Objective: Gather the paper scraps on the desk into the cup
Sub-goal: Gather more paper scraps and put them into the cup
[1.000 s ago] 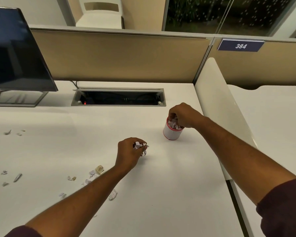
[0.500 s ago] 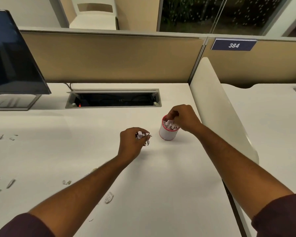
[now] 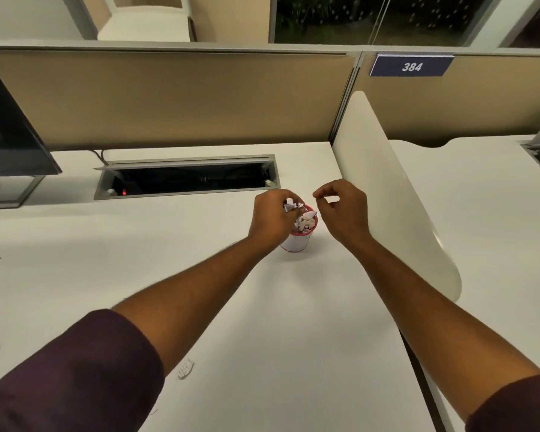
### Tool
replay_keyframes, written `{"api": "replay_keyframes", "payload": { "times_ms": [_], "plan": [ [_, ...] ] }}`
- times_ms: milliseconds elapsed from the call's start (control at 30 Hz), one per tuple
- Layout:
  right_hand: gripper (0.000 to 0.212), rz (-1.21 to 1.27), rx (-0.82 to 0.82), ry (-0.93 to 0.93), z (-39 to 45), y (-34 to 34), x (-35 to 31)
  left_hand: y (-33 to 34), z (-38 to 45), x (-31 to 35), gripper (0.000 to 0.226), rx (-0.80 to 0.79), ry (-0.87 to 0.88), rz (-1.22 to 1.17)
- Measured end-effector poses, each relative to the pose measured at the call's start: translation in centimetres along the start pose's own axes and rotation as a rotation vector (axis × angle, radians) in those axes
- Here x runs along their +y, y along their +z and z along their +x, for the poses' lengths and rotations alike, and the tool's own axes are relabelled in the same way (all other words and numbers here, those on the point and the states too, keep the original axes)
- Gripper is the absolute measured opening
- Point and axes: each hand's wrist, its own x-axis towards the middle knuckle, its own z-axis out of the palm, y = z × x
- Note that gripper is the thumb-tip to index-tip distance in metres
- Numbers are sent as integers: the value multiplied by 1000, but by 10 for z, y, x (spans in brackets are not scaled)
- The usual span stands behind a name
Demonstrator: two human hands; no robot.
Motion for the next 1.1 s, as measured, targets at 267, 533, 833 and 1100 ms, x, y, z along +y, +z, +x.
{"api": "replay_keyframes", "payload": {
  "times_ms": [267,533,833,1100],
  "plan": [
    [20,37,-39,22,-10,1,15,15,15,-1,40,-198,-43,67],
    [29,110,-28,80,-10,6,15,0,17,8,61,-320,-44,44],
    [22,30,-95,-8,-12,6,12,-13,12,4,48,-162,-26,7],
    [64,-438,-599,-356,-28,10,18,-13,6,-26,67,-209,-36,151]
  ]
}}
